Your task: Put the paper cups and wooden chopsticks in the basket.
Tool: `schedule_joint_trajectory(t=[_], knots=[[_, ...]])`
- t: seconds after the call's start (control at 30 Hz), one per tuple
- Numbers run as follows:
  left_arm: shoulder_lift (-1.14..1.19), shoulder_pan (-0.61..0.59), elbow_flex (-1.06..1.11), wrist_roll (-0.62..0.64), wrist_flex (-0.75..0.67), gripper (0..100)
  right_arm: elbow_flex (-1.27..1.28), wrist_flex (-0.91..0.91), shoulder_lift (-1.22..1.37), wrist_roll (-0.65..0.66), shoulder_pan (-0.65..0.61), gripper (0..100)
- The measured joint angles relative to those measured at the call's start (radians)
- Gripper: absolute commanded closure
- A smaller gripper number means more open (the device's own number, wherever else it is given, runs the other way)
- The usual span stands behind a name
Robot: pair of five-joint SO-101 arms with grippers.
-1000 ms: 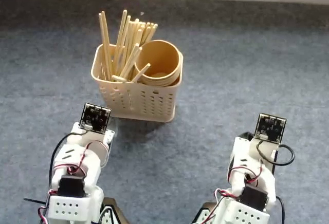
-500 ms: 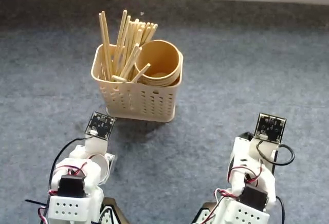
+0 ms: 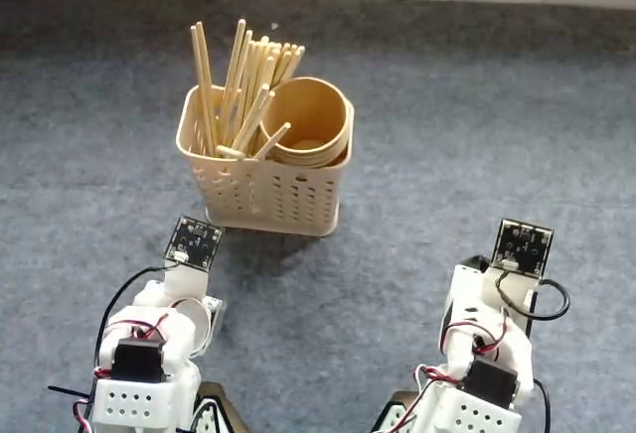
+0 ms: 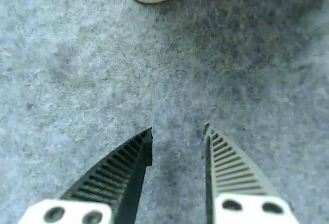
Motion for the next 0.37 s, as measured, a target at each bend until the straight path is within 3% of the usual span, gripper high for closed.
schedule_joint_trajectory(t=[0.37], knots=[[0.0, 0.0, 0.0, 0.0, 0.0, 82, 0.005, 0.0, 0.0, 0.0, 0.0, 99.3]])
